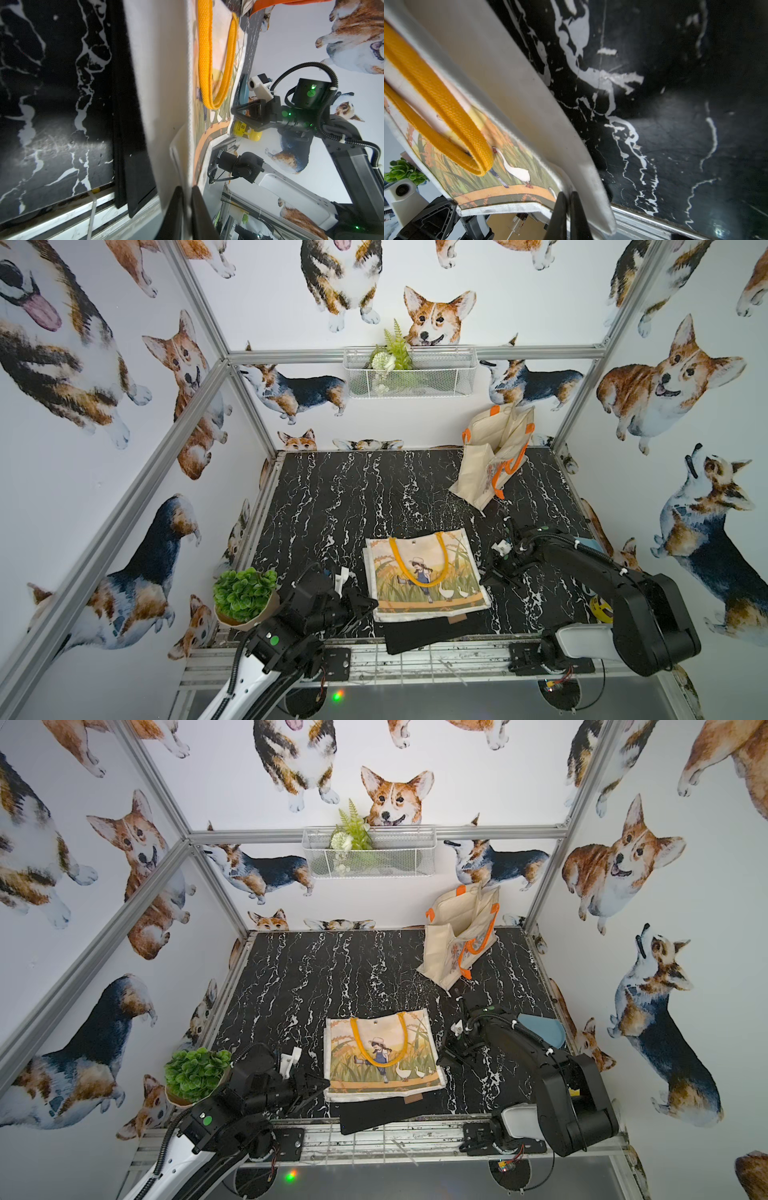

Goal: Put away the canvas bag
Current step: Adjust the canvas bag.

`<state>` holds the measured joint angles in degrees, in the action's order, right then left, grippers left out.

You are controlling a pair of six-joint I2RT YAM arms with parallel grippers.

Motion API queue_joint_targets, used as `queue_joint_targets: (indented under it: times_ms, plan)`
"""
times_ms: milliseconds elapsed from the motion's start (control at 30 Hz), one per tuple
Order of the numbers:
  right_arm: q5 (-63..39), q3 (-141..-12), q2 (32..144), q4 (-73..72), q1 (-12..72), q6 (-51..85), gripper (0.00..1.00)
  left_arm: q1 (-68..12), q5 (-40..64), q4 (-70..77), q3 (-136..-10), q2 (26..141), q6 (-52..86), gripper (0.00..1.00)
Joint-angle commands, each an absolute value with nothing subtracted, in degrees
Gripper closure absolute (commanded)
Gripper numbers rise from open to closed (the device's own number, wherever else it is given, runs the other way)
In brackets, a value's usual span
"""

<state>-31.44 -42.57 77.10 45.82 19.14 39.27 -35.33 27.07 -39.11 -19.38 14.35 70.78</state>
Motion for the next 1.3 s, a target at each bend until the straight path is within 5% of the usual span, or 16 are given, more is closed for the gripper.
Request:
queue_joint_targets:
  times_ms: [0,833,1000,1133,1267]
  plan:
    - [-26.1,-43.5,79.0,48.1,19.2,38.3,1.0,-35.5,26.3,-43.0,-19.0,13.6,72.2,0.45]
    - [-27.5,-43.8,80.1,47.2,19.2,38.8,1.0,-35.6,19.2,0.3,-8.7,47.1,66.9,0.29]
    - [-28.3,-43.6,80.1,46.4,19.2,39.6,1.0,-36.3,23.5,7.8,-11.3,60.4,64.8,0.41]
    - [-28.9,-43.6,79.8,46.0,19.2,40.5,1.0,-36.2,24.8,6.6,-17.3,69.4,60.0,0.75]
    - [-28.7,-43.3,78.7,46.1,19.6,41.7,1.0,-35.2,23.6,2.2,-22.6,73.7,55.6,0.78]
